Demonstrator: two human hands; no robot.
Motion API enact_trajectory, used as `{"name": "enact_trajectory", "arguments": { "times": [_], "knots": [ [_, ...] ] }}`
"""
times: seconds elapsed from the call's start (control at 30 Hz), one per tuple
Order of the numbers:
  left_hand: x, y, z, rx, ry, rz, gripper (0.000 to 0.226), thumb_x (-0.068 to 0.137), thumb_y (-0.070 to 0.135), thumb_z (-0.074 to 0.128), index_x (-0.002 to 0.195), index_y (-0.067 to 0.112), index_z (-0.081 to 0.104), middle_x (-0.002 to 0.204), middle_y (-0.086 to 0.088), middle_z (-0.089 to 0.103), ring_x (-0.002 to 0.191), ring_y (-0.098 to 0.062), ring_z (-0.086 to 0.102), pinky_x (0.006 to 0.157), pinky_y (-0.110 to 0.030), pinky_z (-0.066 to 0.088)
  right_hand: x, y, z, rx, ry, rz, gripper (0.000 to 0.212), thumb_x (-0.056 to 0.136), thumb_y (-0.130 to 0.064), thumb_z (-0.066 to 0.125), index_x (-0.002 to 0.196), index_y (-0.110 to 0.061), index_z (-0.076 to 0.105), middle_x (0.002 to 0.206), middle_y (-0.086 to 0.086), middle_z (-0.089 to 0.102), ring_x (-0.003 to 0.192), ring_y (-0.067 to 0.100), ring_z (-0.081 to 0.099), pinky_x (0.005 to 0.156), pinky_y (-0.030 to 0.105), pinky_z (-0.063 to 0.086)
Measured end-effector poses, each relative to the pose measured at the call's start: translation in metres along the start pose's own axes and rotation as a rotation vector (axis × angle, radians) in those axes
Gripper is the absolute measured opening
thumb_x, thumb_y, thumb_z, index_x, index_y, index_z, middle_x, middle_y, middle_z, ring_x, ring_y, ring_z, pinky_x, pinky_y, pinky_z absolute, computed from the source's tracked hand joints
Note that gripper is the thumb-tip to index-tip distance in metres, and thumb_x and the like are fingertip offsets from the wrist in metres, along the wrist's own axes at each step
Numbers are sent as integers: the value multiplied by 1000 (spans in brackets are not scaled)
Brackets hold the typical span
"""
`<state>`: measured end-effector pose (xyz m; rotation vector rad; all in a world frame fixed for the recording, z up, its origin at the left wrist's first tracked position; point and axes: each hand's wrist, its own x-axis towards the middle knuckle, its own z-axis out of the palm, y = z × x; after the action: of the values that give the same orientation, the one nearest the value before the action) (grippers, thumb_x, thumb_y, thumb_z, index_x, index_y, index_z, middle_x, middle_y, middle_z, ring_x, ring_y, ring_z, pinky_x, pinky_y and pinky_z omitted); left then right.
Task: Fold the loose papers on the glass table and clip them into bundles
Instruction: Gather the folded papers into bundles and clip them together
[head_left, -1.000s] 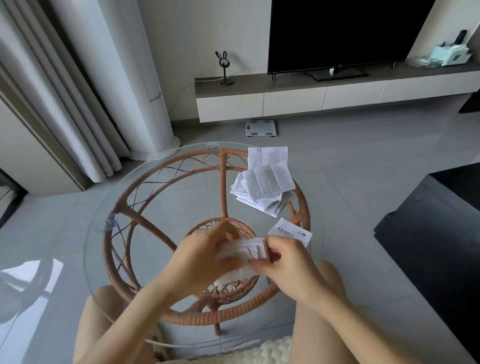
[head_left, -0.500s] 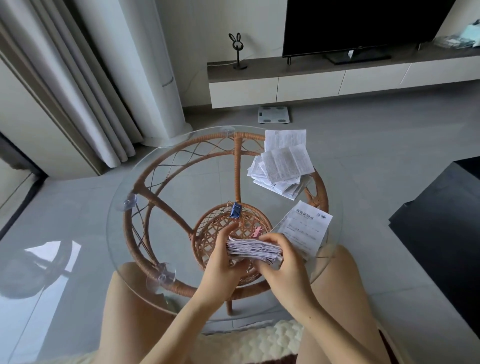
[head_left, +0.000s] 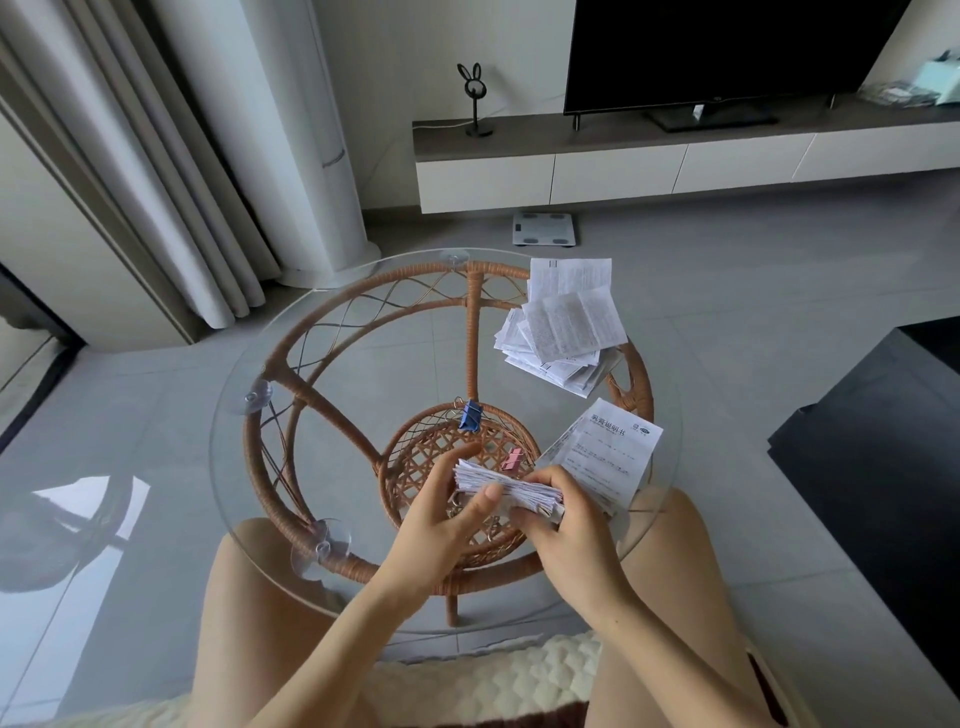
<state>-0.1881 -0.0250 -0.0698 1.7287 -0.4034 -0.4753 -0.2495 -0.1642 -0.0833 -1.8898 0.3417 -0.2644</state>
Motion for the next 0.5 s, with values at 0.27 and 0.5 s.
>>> {"name": "enact_trajectory", "arguments": {
  "times": [0.27, 0.5],
  "knots": [
    [1, -2, 8, 41, 24, 46, 59, 77, 27, 73, 125, 32, 41, 102, 24, 65, 100, 3, 61, 79, -15, 48, -2, -1, 2, -27, 39, -42, 23, 84, -14, 69, 94, -28, 54, 94, -19, 60, 93, -6, 56, 73, 9, 46],
    [10, -6, -4, 362, 86, 166, 49, 77, 7, 77, 103, 38, 50, 101, 20, 62, 92, 11, 58, 76, -6, 43, -1, -6, 0, -94, 5, -9, 19, 82, -10, 72, 92, -21, 59, 87, -10, 64, 82, 6, 60, 67, 10, 47]
  ]
}}
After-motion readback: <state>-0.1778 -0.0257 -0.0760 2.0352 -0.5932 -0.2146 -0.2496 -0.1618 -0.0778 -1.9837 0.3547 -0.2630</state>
